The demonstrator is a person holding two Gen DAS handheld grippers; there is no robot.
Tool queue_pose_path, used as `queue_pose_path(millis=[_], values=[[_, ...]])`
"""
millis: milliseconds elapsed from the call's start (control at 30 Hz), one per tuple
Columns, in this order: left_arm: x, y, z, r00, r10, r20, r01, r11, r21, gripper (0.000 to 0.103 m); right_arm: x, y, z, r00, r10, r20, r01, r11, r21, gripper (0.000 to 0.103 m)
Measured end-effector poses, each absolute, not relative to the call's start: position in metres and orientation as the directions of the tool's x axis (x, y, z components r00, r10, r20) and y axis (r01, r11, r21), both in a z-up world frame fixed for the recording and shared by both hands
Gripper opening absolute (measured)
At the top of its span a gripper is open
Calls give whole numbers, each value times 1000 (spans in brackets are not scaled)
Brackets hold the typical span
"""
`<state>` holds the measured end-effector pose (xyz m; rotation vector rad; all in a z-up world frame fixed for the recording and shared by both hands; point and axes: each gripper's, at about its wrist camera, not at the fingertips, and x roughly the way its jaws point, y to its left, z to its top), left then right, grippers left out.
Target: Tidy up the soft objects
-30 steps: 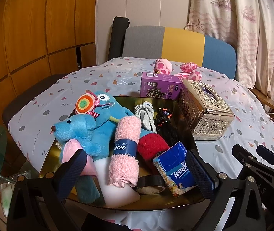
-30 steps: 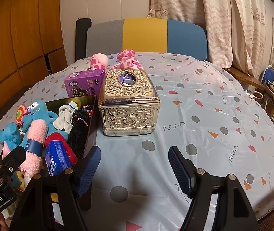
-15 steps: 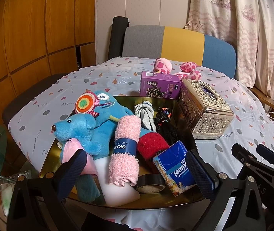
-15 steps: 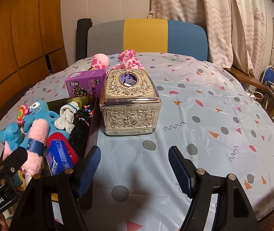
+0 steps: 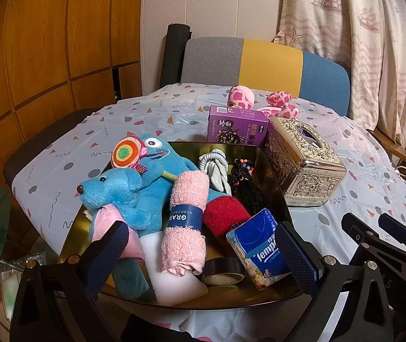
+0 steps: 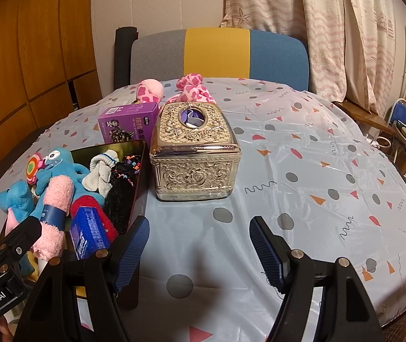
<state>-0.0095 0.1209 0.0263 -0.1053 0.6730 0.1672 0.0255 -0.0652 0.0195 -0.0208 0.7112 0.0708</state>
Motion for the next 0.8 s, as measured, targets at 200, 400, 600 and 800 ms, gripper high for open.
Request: queue_pose_path(millis=[200,400,600,800], values=[[-9,121,26,769,119,-628,-187,981,-43,103,26,-65,19,755,59,-653,-73,997,5,74],[-9,121,27,768,120,-630,-188,981,-42,103,26,-66,18,753,60,-656,-74,997,7,74],[-10,121,26,770,115,-628,-181,983,-41,100,26,-66,18,751,60,-658,-73,997,8,74],[-10,121,24,773,109,-625,-170,985,-38,102,29,-71,13,741,65,-668,-69,997,20,74]])
